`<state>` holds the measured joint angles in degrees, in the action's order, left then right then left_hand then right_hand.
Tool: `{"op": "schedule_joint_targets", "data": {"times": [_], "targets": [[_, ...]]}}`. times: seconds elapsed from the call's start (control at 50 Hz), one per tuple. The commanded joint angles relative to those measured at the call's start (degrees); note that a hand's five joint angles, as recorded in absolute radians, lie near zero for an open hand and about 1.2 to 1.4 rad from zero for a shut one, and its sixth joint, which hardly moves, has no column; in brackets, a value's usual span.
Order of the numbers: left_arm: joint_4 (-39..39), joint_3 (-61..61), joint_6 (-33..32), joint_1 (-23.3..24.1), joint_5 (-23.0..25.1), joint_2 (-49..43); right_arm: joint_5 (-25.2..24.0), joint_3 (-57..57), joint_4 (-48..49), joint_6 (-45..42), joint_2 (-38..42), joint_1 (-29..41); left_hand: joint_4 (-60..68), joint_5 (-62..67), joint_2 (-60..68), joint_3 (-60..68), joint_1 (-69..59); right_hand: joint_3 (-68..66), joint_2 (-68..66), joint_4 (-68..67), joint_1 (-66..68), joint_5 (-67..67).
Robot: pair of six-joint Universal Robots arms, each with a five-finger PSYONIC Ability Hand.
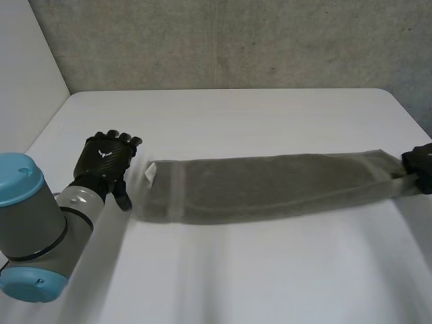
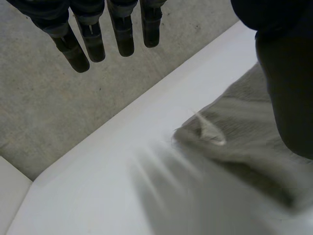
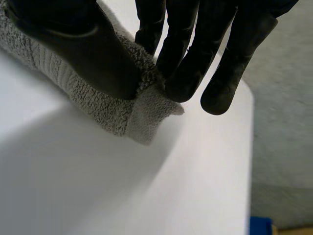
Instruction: Fold the towel.
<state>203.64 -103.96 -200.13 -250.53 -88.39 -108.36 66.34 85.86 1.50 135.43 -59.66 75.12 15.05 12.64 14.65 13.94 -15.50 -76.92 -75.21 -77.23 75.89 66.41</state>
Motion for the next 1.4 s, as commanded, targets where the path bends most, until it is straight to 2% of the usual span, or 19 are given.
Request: {"op": "schedule_joint_targets", "data": {"times": [0.02, 0.1, 0.14, 0.22, 0.26, 0.32, 0.36, 0.54, 0.58, 0.7, 0.72, 0.74, 0.76, 0.78, 0.88, 1.08, 1.12, 1.28, 1.4], "targets": [[0.00, -0.02, 0.00, -0.22, -0.21, 1.57, 5.63, -3.23, -3.26, -6.65, -3.44, -1.82, -4.84, -12.42, -4.43, -3.72, 5.28, -3.08, -4.79, -2.77, 4.11, 3.59], [0.00, 0.07, 0.09, -0.84, -0.30, 2.36, 7.23, -4.91, -3.43, -8.17, -5.38, 1.08, -4.84, -12.42, -4.43, -3.72, 5.28, -3.08, -4.79, -2.77, 4.11, 3.59], [0.00, 0.16, 0.18, -1.45, -0.30, 3.50, 7.58, -6.92, -2.82, -5.81, -8.44, 10.78, -4.84, -12.42, -4.43, -3.72, 5.28, -3.08, -4.79, -2.77, 4.11, 3.59], [0.18, 0.60, 0.18, -1.63, -0.38, 4.21, 7.67, -8.78, -1.06, -2.37, -9.51, 19.01, -4.84, -12.42, -4.43, -3.72, 5.28, -3.08, -4.79, -2.77, 4.11, 3.59], [0.36, 1.03, 0.26, -1.63, -0.47, 4.73, 7.75, -9.39, 3.31, -1.22, -9.25, 28.28, -4.84, -12.42, -4.43, -3.72, 5.28, -3.08, -4.79, -2.77, 4.11, 3.59], [0.44, 1.21, 0.26, -1.63, -0.56, 4.91, 8.02, -9.57, 6.67, -1.75, -8.89, 34.04, -4.84, -12.42, -4.43, -3.72, 5.28, -3.08, -4.79, -2.77, 4.11, 3.59], [0.53, 1.74, 0.61, -1.28, -0.56, 4.91, 8.10, -9.40, 13.41, -3.76, -6.45, 43.66, -4.84, -12.42, -4.43, -3.72, 5.28, -3.08, -4.79, -2.77, 4.11, 3.59], [0.53, 3.23, 2.55, -0.66, -0.65, 4.56, 5.91, -10.27, 17.57, -6.76, 2.71, 54.87, -4.84, -12.42, -4.43, -3.72, 5.28, -3.08, -4.79, -2.77, 4.11, 3.59], [0.53, 3.23, 2.64, -0.14, -0.56, 4.30, 2.76, -10.27, 17.57, -6.85, 6.47, 57.41, -4.84, -12.42, -4.43, -3.72, 5.28, -3.08, -4.79, -2.77, 4.11, 3.59], [0.62, 4.02, 2.55, 1.45, -0.56, 3.42, -1.83, -10.10, 16.34, -7.64, 9.92, 58.12, -4.84, -12.42, -4.43, -3.72, 5.28, -3.08, -4.79, -2.77, 4.11, 3.59], [0.62, 4.28, 2.46, 1.71, -0.65, 2.90, -1.91, -10.10, 15.82, -7.64, 9.92, 58.12, -4.67, -12.26, -4.27, -3.56, 5.11, 13.02, 11.30, 13.33, -11.98, -12.51], [0.62, 4.72, 2.46, 1.97, -0.65, 2.37, -1.65, -9.75, 15.55, -7.64, 9.83, 57.51, -4.67, -12.26, -4.27, -3.56, 5.11, 39.16, 37.44, 39.47, -38.12, -38.65], [0.62, 4.73, 2.46, 1.98, -0.65, 2.36, -1.65, -9.75, 15.55, -7.64, 9.83, 57.51, -4.67, -12.26, -4.27, -3.56, 5.11, 39.42, 37.70, 39.73, -38.39, -38.91], [0.53, 5.16, 2.55, 2.32, -0.73, 2.02, -1.56, -9.40, 15.38, -6.86, 9.48, 57.42, -4.67, -12.26, -4.27, -3.56, 5.11, 53.58, 51.86, 53.88, -52.54, -53.07], [0.62, 6.31, 2.55, 3.99, -0.82, 1.31, -1.21, -6.42, 15.11, -2.74, 3.79, 56.28, -4.50, -12.09, -4.10, -3.39, 4.94, 66.77, 65.05, 67.08, -65.73, -66.26], [0.53, 7.63, 2.81, 9.45, -2.76, 1.31, -0.68, 1.68, 11.51, 16.27, -8.10, 48.89, -4.33, -11.92, -3.93, -3.22, 4.78, 66.92, 65.21, 67.23, -65.89, -66.41], [0.53, 7.63, 2.81, 11.63, -2.76, 1.22, -0.77, 4.74, 8.53, 18.98, -10.64, 44.52, -4.33, -11.92, -3.93, -3.22, 4.78, 66.92, 65.21, 67.23, -65.89, -66.41], [0.62, 7.71, 2.55, 16.21, -3.89, -2.02, -0.69, 12.48, 6.85, 18.20, -11.27, 36.08, -4.33, -11.92, -3.93, -3.22, 4.78, 66.92, 65.21, 67.23, -65.89, -66.41], [0.53, 7.72, 2.64, 16.83, -5.83, -3.00, -0.68, 15.04, 6.94, 17.67, -10.56, 31.58, -4.33, -11.92, -3.93, -3.22, 4.78, 60.62, 58.90, 60.92, -59.58, -60.11]]}}
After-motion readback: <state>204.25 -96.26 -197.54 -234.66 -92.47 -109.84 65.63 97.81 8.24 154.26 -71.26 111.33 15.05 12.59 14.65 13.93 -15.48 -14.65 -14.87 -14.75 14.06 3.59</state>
